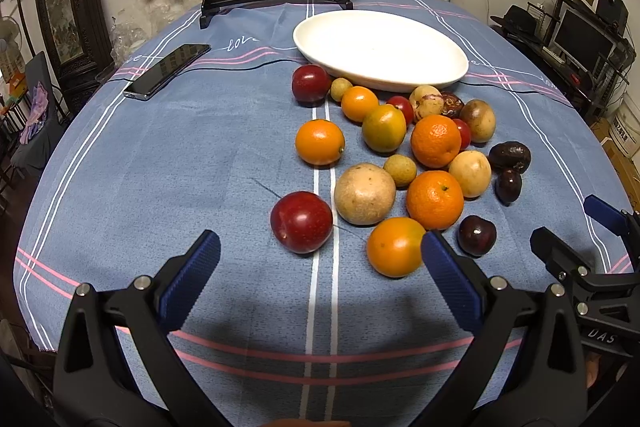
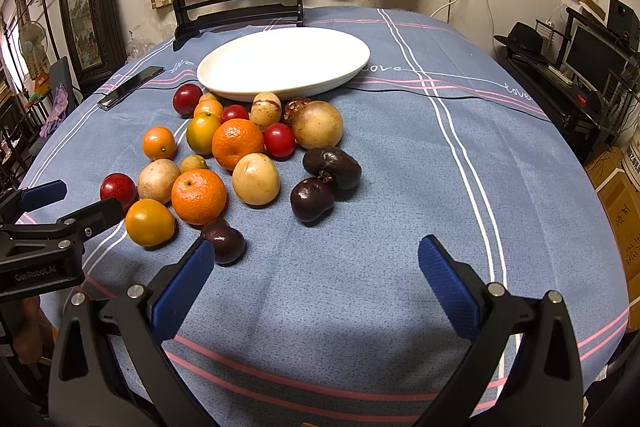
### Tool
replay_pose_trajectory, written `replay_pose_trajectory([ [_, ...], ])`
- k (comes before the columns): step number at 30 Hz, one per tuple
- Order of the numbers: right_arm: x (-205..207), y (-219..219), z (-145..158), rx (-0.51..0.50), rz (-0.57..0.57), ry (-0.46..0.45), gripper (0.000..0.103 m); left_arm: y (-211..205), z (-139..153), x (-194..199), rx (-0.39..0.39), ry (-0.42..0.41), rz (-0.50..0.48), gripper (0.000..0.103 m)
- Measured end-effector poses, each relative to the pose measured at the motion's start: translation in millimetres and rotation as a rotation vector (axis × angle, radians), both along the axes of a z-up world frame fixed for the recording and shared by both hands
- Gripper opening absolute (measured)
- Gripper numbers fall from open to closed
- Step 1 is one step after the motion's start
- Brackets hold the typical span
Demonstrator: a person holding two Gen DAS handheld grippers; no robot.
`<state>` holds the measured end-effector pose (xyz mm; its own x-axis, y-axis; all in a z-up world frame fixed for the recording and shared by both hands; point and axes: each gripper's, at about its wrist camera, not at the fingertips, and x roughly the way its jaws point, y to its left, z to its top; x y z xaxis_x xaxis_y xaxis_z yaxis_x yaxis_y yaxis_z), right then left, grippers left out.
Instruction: Organize fruits
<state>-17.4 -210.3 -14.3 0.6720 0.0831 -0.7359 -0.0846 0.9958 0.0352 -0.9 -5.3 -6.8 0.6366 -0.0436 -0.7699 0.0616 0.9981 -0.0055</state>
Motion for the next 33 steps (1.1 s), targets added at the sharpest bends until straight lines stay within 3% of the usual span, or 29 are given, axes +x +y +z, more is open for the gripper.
replay_pose_trajectory([
  [33,1.2,0.5,-7.0,0.006,0.009,0.007,0.102,1.4,-8.4,1.2,0.005,0.018,-0.007,0.101],
])
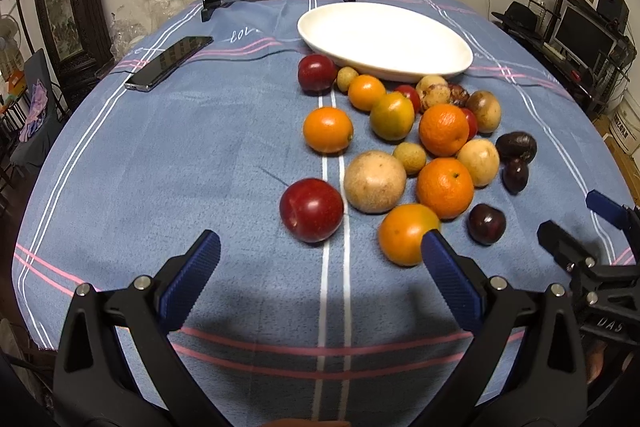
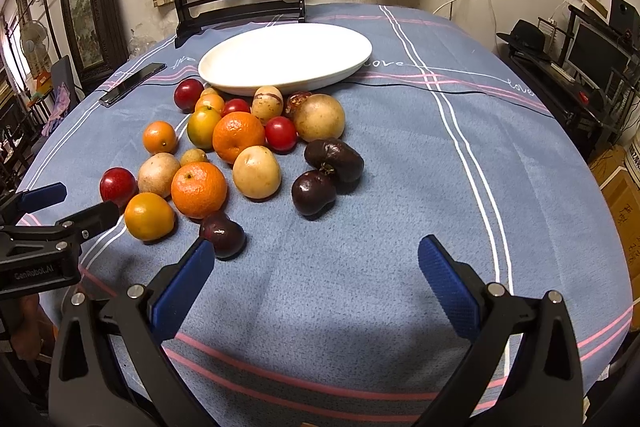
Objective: Organize fruits
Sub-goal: 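Grasp the red apple with the left tool while the right tool grasps a dark plum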
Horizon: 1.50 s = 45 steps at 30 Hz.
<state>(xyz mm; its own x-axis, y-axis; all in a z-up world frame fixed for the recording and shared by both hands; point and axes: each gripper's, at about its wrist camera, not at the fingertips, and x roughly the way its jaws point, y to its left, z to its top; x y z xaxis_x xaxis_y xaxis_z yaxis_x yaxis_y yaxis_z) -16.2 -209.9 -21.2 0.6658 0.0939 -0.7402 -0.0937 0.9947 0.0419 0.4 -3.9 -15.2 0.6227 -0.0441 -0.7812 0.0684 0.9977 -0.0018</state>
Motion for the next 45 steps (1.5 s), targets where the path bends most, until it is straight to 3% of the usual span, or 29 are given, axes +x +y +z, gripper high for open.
replay_pose_trajectory([
  [7,1.8,-0.2,-7.6,0.012,0.021,0.016,0.102,17.3,-20.0,4.2,0.027,0.024,-0.002,0.101],
  [15,4.9,-0.1,-8.8,0.053,0.070,0.009,0.102,35.1,-26.8,23.3,-0.003,0.044,-0.015,0.099],
  [19,3.9,3.8,-9.6,0.012,0.104,-0.002,0.102,36.8,-30.5,35.7,-0.062,0.071,-0.047,0.079],
  [20,3.9,3.8,-9.5,0.009,0.111,-0.001,0.102,35.5,-31.0,36.4,-0.055,0.068,-0.047,0.079],
  [23,4.1,4.7,-9.4,0.008,0.132,0.003,0.102,26.8,-30.8,36.2,-0.037,0.045,-0.091,0.056],
  [24,4.6,6.3,-9.3,0.008,0.142,0.006,0.102,24.4,-30.2,36.1,-0.049,0.039,-0.115,0.041],
  [25,4.4,8.8,-8.9,0.010,0.159,0.007,0.101,23.3,-30.1,36.1,-0.055,0.040,-0.123,0.039],
  [33,12.0,29.0,-15.2,0.012,0.252,0.074,0.060,22.6,-30.7,36.5,-0.067,0.020,-0.144,0.038],
  [43,32.6,47.8,-21.3,-0.016,0.261,0.110,0.047,23.1,-30.9,38.9,-0.087,0.025,-0.138,0.038],
  [45,33.3,50.2,-20.2,-0.012,0.276,0.103,0.030,23.0,-30.7,40.4,-0.090,0.025,-0.137,0.038],
])
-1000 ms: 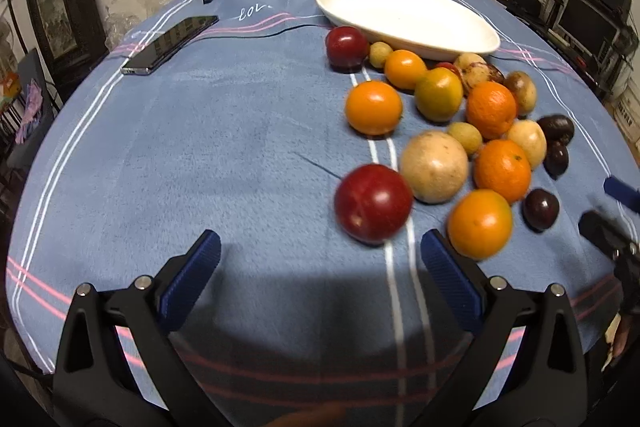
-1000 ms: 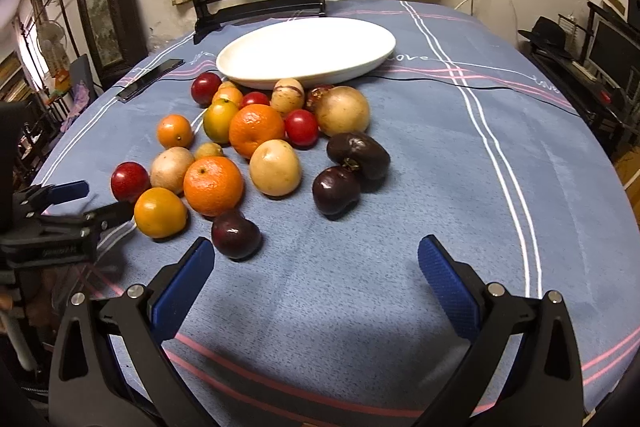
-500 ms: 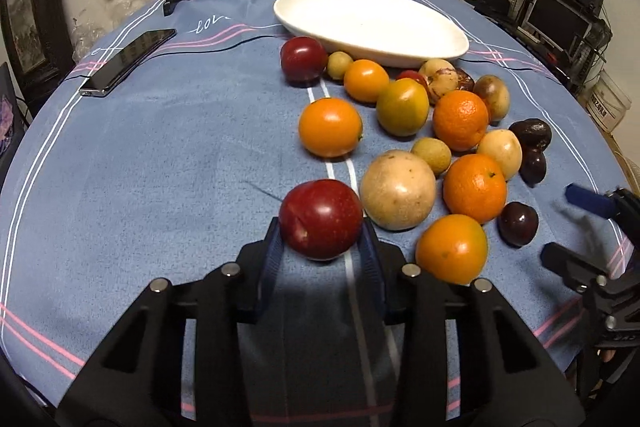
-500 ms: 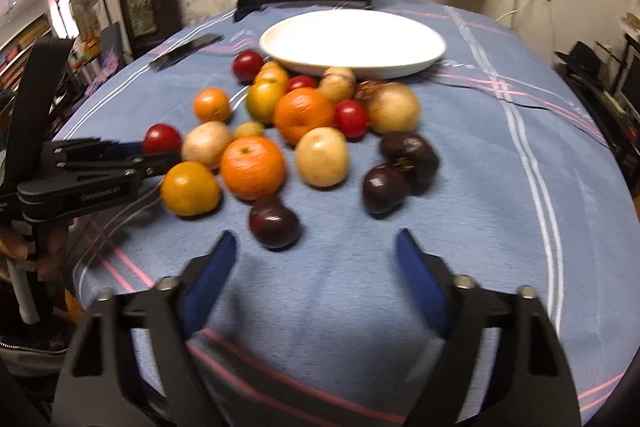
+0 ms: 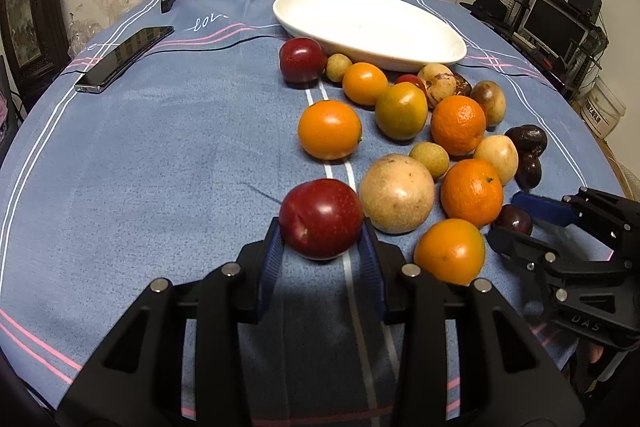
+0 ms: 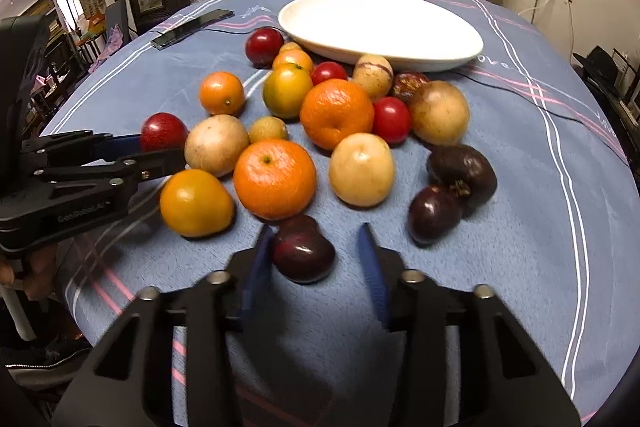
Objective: Organize fruits
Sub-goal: 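Grasp the red apple with the left tool while the right tool grasps a dark plum, then carry both fruits onto the white plate and open both tools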
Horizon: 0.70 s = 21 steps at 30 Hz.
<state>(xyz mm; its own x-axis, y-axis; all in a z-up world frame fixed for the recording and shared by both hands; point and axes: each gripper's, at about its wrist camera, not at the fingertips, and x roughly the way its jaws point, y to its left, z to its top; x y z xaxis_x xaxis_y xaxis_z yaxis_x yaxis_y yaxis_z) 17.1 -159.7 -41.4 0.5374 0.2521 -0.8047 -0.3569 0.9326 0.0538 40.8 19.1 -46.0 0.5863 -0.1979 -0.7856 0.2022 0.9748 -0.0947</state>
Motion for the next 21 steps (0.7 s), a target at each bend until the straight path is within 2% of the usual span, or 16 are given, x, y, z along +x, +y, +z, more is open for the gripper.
replay_pose_trajectory([
  [3,-3.0,4.1,0.2,-0.008,0.016,-0.007,0.030,0.4,-0.1,0.9,-0.003,-0.003,0.002,0.038],
  [9,-7.3,-13.1,11.6,0.057,0.005,-0.023,0.030,0.7,0.3,2.6,0.001,-0.007,-0.006,0.038],
  [14,-9.9,-22.4,21.6,0.071,0.001,-0.051,0.030,2.6,0.0,8.6,-0.004,-0.009,0.009,0.042],
  [21,-7.6,-26.6,20.5,0.089,0.007,-0.047,0.030,-1.7,1.0,15.6,0.018,-0.031,-0.018,0.038],
])
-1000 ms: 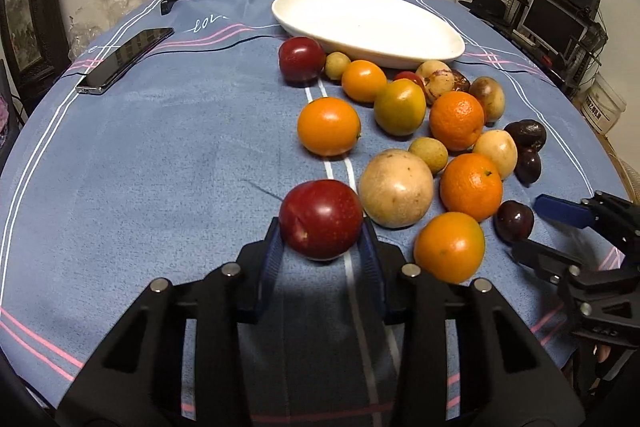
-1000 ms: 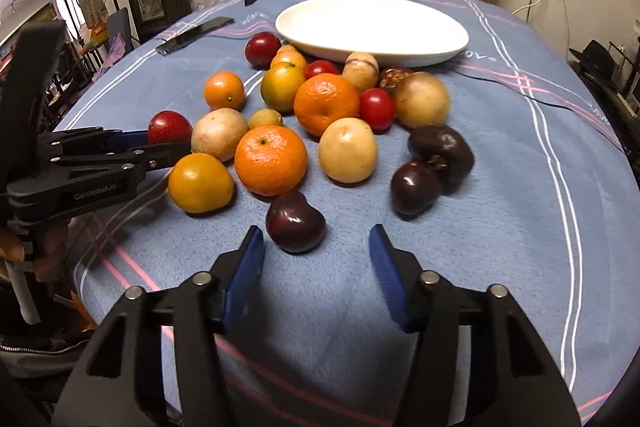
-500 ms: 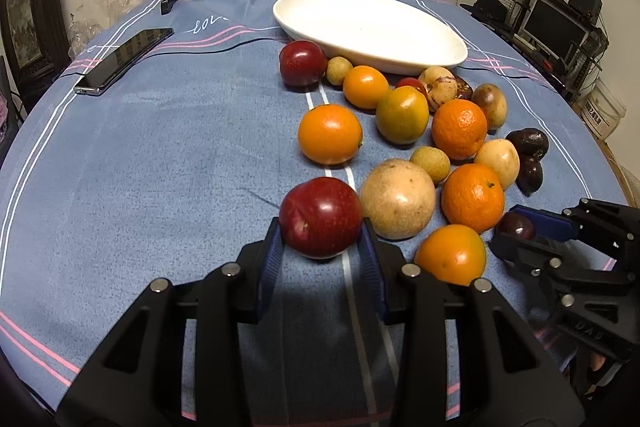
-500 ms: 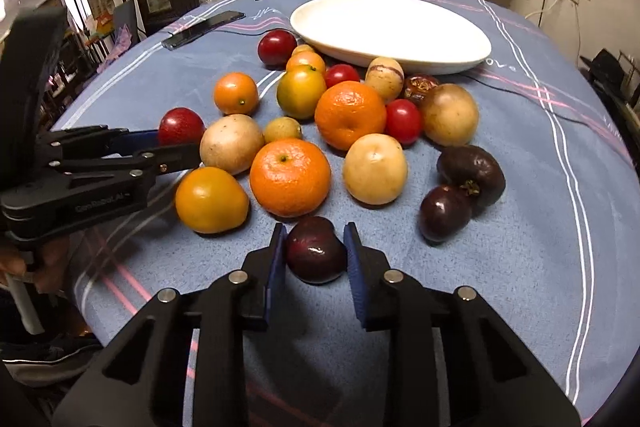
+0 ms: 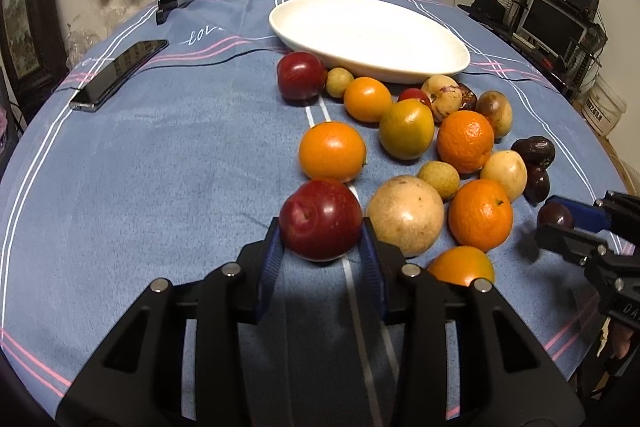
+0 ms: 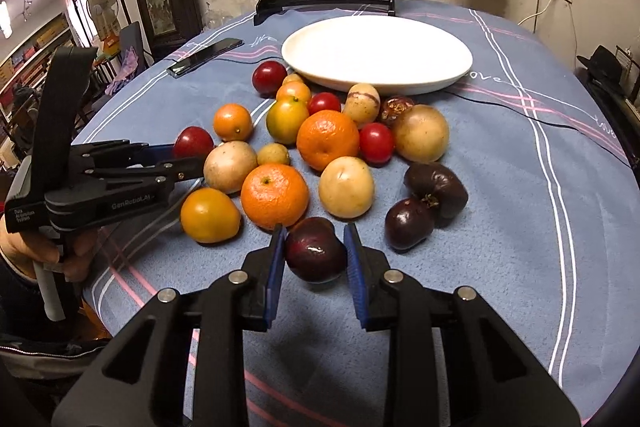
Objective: Organize fruits
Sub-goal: 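Carry both fruits onto the white plate and open both tools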
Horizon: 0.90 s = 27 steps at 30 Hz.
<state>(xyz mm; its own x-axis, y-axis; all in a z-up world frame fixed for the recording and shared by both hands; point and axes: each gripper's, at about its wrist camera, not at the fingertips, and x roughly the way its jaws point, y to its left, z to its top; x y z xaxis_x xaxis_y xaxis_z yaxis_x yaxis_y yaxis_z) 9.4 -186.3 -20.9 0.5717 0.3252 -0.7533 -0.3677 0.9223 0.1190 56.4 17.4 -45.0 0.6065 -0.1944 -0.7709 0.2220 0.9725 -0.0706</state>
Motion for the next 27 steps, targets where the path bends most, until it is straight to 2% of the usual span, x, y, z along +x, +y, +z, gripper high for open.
replay_pose_trajectory([
  [8,20.7,-18.0,37.1,0.045,-0.017,-0.062,0.030,15.2,22.0,4.6,-0.003,-0.054,0.018,0.038],
  [10,37.0,-19.7,51.0,0.024,-0.030,-0.096,0.030,16.0,37.1,12.8,0.001,-0.086,0.017,0.038],
  [15,93.3,-17.3,60.4,-0.037,-0.062,-0.117,0.030,-3.9,74.1,53.6,0.016,-0.153,-0.008,0.039],
  [20,155.8,-15.8,40.7,-0.075,-0.090,-0.046,0.030,-36.1,76.2,115.8,0.003,-0.095,-0.041,0.039],
  [27,207.0,-14.6,14.3,-0.124,-0.119,0.018,0.030,-67.0,42.5,182.4,0.055,0.020,-0.029,0.039],
])
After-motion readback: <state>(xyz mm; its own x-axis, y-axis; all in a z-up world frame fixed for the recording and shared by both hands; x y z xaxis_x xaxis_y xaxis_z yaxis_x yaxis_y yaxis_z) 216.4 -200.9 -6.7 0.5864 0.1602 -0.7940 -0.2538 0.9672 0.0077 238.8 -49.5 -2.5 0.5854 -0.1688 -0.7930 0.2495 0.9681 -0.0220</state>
